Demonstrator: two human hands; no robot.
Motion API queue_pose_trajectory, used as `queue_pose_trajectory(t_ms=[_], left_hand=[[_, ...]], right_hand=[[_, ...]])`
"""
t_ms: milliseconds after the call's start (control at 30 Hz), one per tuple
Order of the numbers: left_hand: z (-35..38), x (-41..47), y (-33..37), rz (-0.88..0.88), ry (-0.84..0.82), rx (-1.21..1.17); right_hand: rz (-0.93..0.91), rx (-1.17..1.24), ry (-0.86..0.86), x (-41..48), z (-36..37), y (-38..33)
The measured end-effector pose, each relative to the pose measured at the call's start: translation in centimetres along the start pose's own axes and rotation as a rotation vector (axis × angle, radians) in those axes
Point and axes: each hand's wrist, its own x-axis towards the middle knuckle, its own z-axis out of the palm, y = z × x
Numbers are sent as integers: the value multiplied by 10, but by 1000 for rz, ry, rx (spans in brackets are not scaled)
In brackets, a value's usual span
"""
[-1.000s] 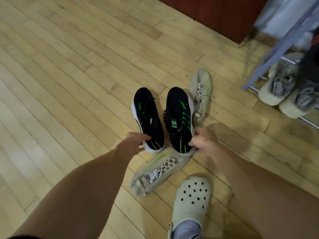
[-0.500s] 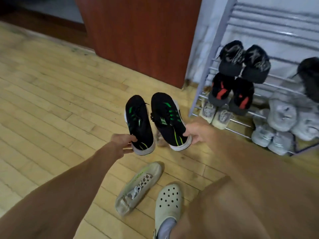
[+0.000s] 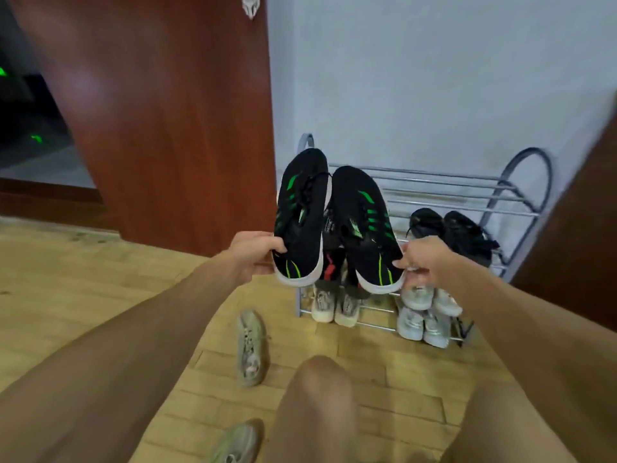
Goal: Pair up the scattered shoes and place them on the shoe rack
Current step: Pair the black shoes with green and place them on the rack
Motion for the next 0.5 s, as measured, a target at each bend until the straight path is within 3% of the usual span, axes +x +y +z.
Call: queue_pose_trajectory(t_ms=[167,500], left_hand=[[50,30,73,51,-22,5],[100,124,129,-19,-6,65]], right_hand=[[9,268,44,19,-35,-33],[52,420,23,118,-37,-79]])
